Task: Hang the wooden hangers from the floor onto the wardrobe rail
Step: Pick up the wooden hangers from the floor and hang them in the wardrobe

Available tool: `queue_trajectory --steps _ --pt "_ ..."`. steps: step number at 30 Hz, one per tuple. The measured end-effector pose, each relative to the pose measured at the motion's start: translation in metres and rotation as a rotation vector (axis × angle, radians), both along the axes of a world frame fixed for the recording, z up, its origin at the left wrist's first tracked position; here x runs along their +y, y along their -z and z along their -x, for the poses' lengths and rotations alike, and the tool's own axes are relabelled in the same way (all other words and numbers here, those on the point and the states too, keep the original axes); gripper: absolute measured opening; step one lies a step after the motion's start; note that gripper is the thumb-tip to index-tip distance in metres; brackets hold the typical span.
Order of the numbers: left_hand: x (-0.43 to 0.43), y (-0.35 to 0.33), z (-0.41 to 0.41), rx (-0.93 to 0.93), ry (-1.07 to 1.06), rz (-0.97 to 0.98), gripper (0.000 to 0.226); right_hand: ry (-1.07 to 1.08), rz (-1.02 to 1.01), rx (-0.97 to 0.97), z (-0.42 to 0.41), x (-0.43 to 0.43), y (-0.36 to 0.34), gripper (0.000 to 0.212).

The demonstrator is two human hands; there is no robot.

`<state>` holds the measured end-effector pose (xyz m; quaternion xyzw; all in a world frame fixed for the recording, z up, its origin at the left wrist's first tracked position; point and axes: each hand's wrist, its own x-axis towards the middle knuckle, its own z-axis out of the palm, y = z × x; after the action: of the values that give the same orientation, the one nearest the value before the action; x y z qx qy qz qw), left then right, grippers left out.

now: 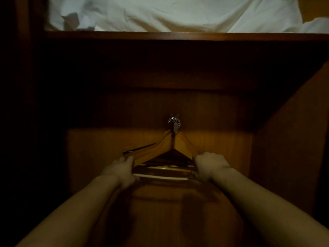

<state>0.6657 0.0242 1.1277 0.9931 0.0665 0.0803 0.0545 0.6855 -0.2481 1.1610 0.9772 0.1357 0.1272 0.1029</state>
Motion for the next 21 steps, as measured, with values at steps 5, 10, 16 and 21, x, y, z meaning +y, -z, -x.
queue_trajectory --steps 5,10,16,21 --pt "0.003 0.002 0.037 0.02 -0.032 0.019 0.09 -0.068 0.02 -0.009 0.024 0.023 0.001 0.039" --pt "0.008 -0.003 0.081 -0.013 -0.117 0.055 0.095 -0.168 0.018 0.006 0.042 0.041 -0.006 0.04" --pt "0.017 0.006 0.149 -0.049 -0.298 0.09 0.092 -0.364 -0.019 0.015 0.066 0.069 0.001 0.04" --pt "0.022 0.023 0.225 -0.034 -0.461 0.103 0.091 -0.556 0.036 0.069 0.105 0.101 0.019 0.049"
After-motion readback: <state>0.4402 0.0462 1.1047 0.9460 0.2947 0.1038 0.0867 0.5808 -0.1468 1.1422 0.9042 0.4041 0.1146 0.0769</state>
